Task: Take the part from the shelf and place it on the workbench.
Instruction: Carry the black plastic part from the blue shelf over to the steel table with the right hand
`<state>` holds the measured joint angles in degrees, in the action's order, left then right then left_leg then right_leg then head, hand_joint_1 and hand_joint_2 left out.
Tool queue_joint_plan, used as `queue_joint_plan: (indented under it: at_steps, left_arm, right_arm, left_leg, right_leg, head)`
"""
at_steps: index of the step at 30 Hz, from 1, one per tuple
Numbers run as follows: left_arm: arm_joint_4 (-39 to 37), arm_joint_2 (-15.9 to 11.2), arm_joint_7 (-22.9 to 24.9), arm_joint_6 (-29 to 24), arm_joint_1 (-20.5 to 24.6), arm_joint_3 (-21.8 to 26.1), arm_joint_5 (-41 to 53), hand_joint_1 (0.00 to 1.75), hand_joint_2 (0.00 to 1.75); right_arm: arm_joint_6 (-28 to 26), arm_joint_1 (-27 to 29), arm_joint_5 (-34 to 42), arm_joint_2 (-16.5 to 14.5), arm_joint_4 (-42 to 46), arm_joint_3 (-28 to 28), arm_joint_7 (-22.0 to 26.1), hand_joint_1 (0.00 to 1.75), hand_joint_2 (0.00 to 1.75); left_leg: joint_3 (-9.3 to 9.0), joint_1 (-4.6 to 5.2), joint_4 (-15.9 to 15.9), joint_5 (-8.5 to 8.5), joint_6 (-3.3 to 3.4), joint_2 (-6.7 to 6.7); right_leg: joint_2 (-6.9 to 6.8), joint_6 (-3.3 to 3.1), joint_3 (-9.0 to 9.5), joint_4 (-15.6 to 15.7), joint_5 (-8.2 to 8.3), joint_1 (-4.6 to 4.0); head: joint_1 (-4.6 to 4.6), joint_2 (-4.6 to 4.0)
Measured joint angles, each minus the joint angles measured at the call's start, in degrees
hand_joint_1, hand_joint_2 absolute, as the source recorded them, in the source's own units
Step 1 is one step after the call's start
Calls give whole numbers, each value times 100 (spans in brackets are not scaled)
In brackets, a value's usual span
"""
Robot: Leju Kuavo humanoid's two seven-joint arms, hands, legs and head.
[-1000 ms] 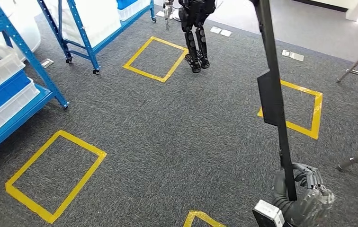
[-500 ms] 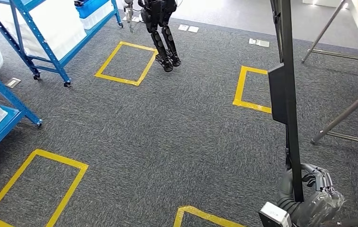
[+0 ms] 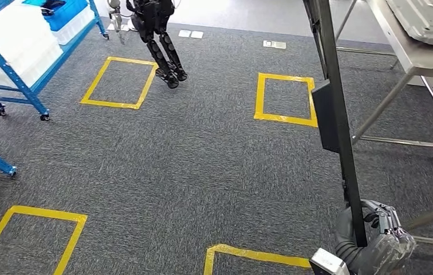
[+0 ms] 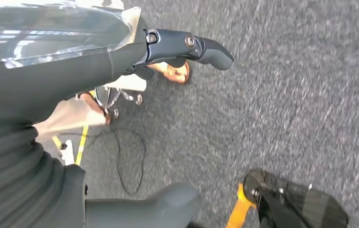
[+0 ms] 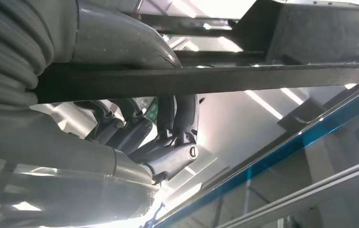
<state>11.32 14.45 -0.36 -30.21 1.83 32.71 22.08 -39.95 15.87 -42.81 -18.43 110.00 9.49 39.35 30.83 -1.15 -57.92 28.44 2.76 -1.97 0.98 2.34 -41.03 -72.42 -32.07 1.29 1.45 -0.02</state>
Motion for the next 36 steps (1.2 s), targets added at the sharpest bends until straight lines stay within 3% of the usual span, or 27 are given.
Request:
queue_joint_plan:
  at_steps: [1,2,4,5,7,9,10,12,14,15,16,17,18,20,22,24,25,27,29,31,32,33,35,36]
  left_arm:
    - [-1,3,8,-50,-1,1,-10,0,175]
    - [-1,8,27,-98,0,1,-20,0,175]
    - [-1,23,90,-162,3,2,-33,0,175]
    - [-1,33,123,-180,5,2,-37,0,175]
    - [0,44,162,-197,10,6,-47,0,175]
    - [1,57,156,-212,26,13,-76,0,175]
    - [1,65,126,-216,34,19,-91,0,175]
    - [1,86,23,-192,38,37,-114,0,175]
    - [1,93,-73,-133,33,59,-139,0,175]
    - [1,92,-98,-99,29,67,-150,0,175]
    - [1,92,-102,-71,26,70,-157,0,175]
    - [1,91,-89,-49,23,72,-160,0,175]
    - [1,91,-67,-28,22,72,-155,0,175]
    - [0,82,-14,2,23,75,-127,0,175]
    - [0,67,22,24,26,81,-94,0,175]
    - [1,57,37,40,33,85,-77,0,175]
    - [1,57,37,53,36,85,-64,0,175]
    - [1,57,2,124,34,86,-20,0,175]
    - [2,48,-105,253,26,85,34,0,175]
    - [2,25,-230,388,23,84,72,0,175]
    - [2,12,-278,443,23,84,87,0,175]
    - [2,2,-319,492,23,84,97,0,175]
    - [2,-17,-387,566,23,84,115,0,175]
    - [2,-25,-415,593,22,84,123,0,175]
  right_arm:
    - [0,0,-14,0,-19,-2,8,175,175]
    - [0,-2,-37,0,-40,-10,14,175,175]
    - [0,-26,-102,1,-85,-50,24,175,175]
    - [0,-53,-137,1,-111,-79,31,175,175]
    - [0,-105,-198,1,-159,-135,43,175,175]
    - [0,-140,-256,0,-219,-178,50,175,175]
    - [0,-158,-286,0,-255,-200,51,175,175]
    - [0,-218,-334,0,-337,-252,52,175,175]
    - [0,-286,-370,1,-423,-276,54,175,175]
    - [0,-310,-385,2,-466,-272,55,175,175]
    - [0,-326,-408,3,-507,-259,56,175,175]
    - [0,-336,-441,4,-545,-244,55,175,175]
    - [0,-348,-495,6,-577,-223,54,175,175]
    - [0,-392,-630,9,-631,-161,46,175,175]
    - [0,-456,-761,21,-682,-58,19,175,175]
    - [0,-498,-857,33,-718,54,-14,175,175]
    - [0,-505,-913,39,-726,109,-31,175,175]
    - [0,-546,-1102,46,-730,231,-92,175,175]
    - [0,-597,-1317,58,-708,396,-161,175,175]
    - [0,-604,-1415,68,-641,607,-185,175,175]
    - [0,-593,-1420,69,-596,709,-176,175,175]
    - [-1,-583,-1410,70,-545,802,-155,175,175]
    - [-1,-572,-1374,69,-435,942,-80,175,175]
    - [-1,-575,-1358,69,-376,1000,-42,175,175]
  left_leg:
    - [3,-2,-1,3,-5,-77]
    - [1,-12,-2,8,-16,-146]
    - [-22,-27,-5,30,-70,-269]
    - [-36,-20,-10,50,-116,-327]
    - [-65,10,-11,71,-204,-418]
    - [-94,-9,7,73,-276,-483]
    - [-91,-33,-20,110,-306,-420]
    - [64,-61,-364,365,-335,-133]
    - [420,-47,-1101,731,-311,122]
    - [596,-37,-1427,830,-294,170]
    - [704,-30,-1593,822,-272,194]
    - [720,-22,-1556,705,-242,211]
    - [633,-12,-1305,497,-199,250]
    - [360,-1,-617,93,-91,510]
    - [198,15,-224,-33,-36,719]
    - [160,39,-136,-22,-24,651]
    - [143,39,-98,-44,-9,578]
    - [102,17,-13,-87,29,409]
    - [85,18,14,-92,59,226]
    - [84,19,12,-81,63,52]
    - [82,13,10,-72,53,-24]
    - [71,5,9,-60,35,-97]
    - [33,9,1,-16,-32,-231]
    - [10,24,-4,11,-75,-295]
  right_leg:
    - [-27,33,-15,-73,-3,23]
    - [-65,85,87,78,76,52]
    - [-265,191,509,813,327,100]
    - [-372,208,705,1146,425,87]
    - [-463,151,851,1418,483,46]
    - [-335,55,832,1419,509,32]
    - [-274,16,823,1427,524,42]
    - [-153,-75,821,1443,553,74]
    - [-37,-134,813,1442,558,33]
    - [30,-152,815,1441,557,5]
    - [106,-154,820,1441,556,-20]
    - [187,-155,828,1440,555,-41]
    - [272,-155,839,1439,555,-58]
    - [427,-152,846,1431,555,-90]
    - [556,-134,814,1424,564,-97]
    - [681,-89,750,1431,588,-83]
    - [656,-67,714,1406,587,-81]
    - [382,-45,545,1130,463,-100]
    - [66,-40,214,465,187,-77]
    - [-15,14,-57,-71,34,-23]
    - [-39,66,-52,-65,77,8]
    - [-79,128,68,159,189,41]
    - [-336,225,494,930,460,76]
    - [-455,225,664,1233,552,62]
  head:
    - [-1,-1]
    - [1,-1]
    - [8,-1]
    - [17,-1]
    - [-1,-1]
    - [-35,-1]
    - [-43,0]
    - [-69,1]
    - [-93,0]
    - [-100,-1]
    - [-102,-1]
    - [-102,-1]
    - [-103,0]
    - [-104,0]
    - [-104,-1]
    - [-109,-1]
    - [-111,0]
    - [-79,0]
    - [-40,-1]
    - [-32,-1]
    - [-29,-1]
    - [-29,-1]
    - [-15,-1]
    - [-9,-1]
